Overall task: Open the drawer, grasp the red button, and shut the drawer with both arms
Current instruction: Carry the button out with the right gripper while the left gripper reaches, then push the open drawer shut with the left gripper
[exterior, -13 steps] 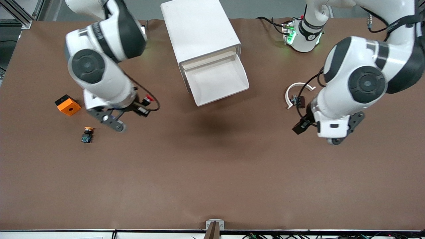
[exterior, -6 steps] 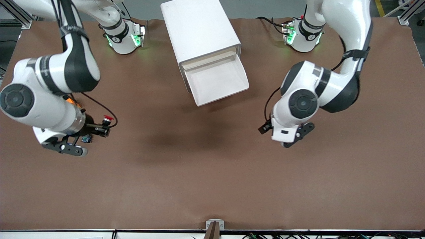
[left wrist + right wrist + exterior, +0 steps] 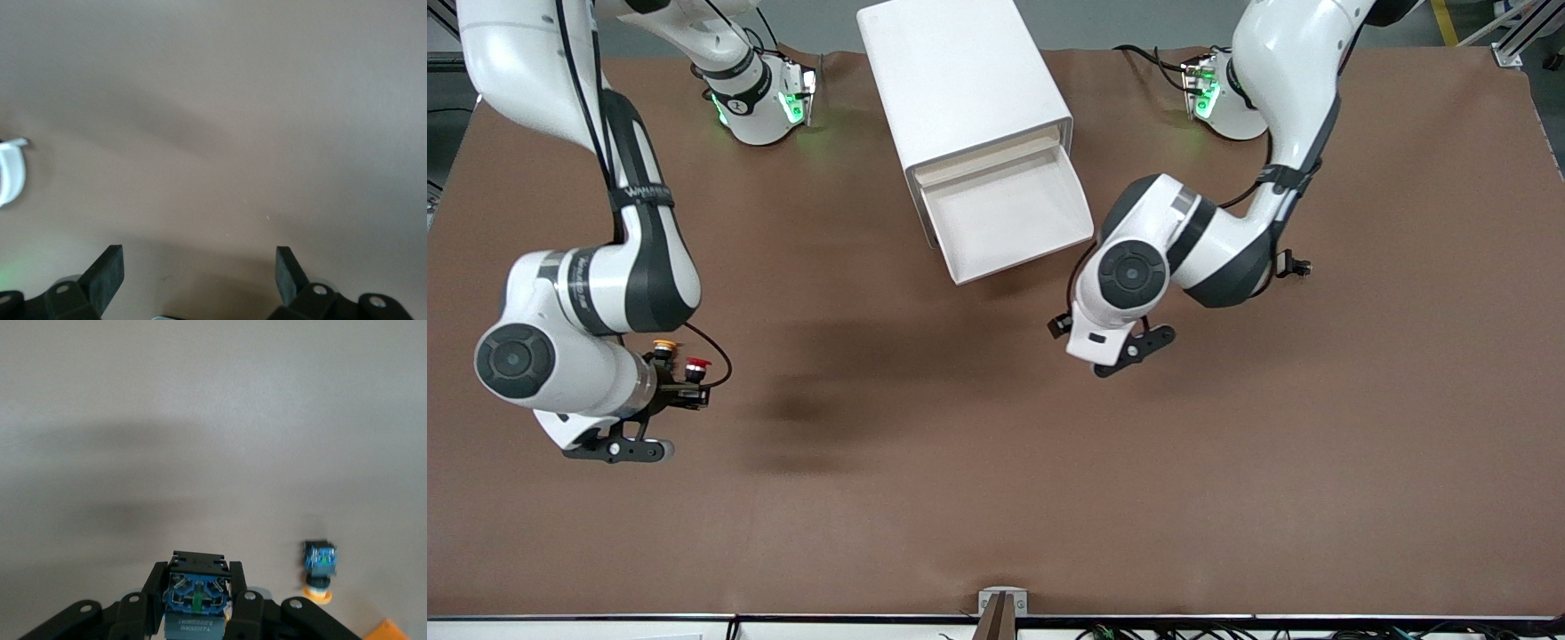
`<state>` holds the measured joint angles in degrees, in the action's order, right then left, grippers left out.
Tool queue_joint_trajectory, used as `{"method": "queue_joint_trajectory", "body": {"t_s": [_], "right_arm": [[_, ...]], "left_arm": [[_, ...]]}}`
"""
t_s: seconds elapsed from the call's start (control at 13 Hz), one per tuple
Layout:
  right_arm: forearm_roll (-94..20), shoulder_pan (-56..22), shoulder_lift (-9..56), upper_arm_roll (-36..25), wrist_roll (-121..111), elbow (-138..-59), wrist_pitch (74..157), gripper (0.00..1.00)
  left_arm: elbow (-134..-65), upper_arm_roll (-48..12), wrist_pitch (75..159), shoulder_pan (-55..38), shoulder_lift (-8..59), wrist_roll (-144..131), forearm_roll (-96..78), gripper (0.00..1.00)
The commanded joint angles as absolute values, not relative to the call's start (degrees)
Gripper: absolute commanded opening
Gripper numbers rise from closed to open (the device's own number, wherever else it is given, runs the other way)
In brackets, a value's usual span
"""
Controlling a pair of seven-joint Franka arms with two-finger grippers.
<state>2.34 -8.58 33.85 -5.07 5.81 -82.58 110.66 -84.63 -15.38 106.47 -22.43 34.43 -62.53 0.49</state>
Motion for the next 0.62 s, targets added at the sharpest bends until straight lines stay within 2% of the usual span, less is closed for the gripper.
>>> {"method": "queue_joint_trajectory", "body": {"t_s": [0.0, 0.54], "right_arm": [[3.25, -5.19, 36.90, -3.96, -0.77, -81.91, 114.24, 0.31], [3.08, -3.96, 36.04, -3.87, -1.76, -95.34, 125.76, 0.31]], "left_arm": [[-89.55, -17.49, 110.73, -23.02, 33.57, -61.61, 0.79, 1.00], [-92.37, -20.38, 111.27, -23.82, 34.01, -61.44, -4.04, 1.00]]}}
